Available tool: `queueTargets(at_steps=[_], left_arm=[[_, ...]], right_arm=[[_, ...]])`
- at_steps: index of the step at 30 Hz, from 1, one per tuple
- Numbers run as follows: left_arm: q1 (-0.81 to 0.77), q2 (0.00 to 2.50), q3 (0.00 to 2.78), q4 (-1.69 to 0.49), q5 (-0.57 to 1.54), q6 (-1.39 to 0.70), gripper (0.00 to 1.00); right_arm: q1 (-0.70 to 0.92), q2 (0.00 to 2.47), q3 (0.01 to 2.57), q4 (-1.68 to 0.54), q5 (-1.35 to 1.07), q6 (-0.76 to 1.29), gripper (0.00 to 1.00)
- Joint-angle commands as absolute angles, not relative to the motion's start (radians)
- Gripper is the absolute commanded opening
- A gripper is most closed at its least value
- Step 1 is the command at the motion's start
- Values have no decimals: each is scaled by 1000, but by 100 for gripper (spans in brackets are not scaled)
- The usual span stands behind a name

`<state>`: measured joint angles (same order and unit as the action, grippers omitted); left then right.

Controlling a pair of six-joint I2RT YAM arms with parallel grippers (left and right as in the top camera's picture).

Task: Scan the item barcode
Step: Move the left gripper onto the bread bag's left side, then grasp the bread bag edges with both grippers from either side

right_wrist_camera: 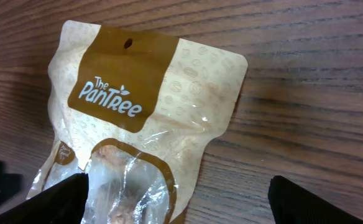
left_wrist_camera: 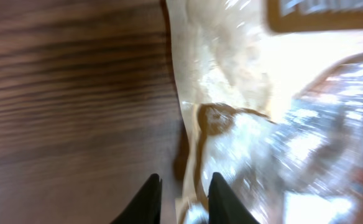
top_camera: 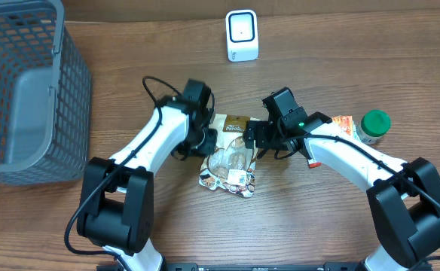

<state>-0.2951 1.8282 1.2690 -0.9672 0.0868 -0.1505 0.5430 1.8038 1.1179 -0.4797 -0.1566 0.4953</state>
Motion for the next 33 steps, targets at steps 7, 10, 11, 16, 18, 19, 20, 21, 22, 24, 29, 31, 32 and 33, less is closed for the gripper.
queueTargets(at_steps=[7,10,11,16,18,19,20,21,22,24,29,31,32,33], left_arm=[[-305,1831,1387,-1185,207,-211,28],[-311,1831,1314,-1159,211,-249,28],[-312,1831,1283,-1145,212,-263,27],[-321,1831,1143,-1052,230,-270,29],[-321,1831,1112,-1016,230,-270,29],[-321,1831,1095,-994,229,-270,29],[-321,1831,1085,-979,229,-270,29],[-321,1831,1077,-965,229,-270,29],[-320,1831,1070,-953,229,-270,30],[-321,1831,1064,-933,227,-270,30],[-320,1831,1066,-917,206,-263,27],[-314,1831,1085,-942,199,-262,23],[-308,1831,1100,-956,200,-262,23],[-300,1830,1133,-987,200,-262,22]], right_arm=[[542,1781,1113,-477,-158,497,96],[542,1781,1113,-476,-158,497,96],[542,1781,1113,-476,-158,497,96],[542,1781,1113,-467,-158,485,100],[542,1781,1113,-456,-157,463,100],[542,1781,1113,-451,-158,463,100],[542,1781,1113,-448,-158,463,100],[542,1781,1113,-445,-158,463,100],[542,1781,1113,-442,-158,463,100],[542,1782,1113,-443,-158,463,100],[539,1798,1113,-473,-158,464,100],[536,1798,1113,-480,-159,464,100],[536,1798,1113,-480,-159,464,100],[536,1798,1113,-480,-159,469,100]])
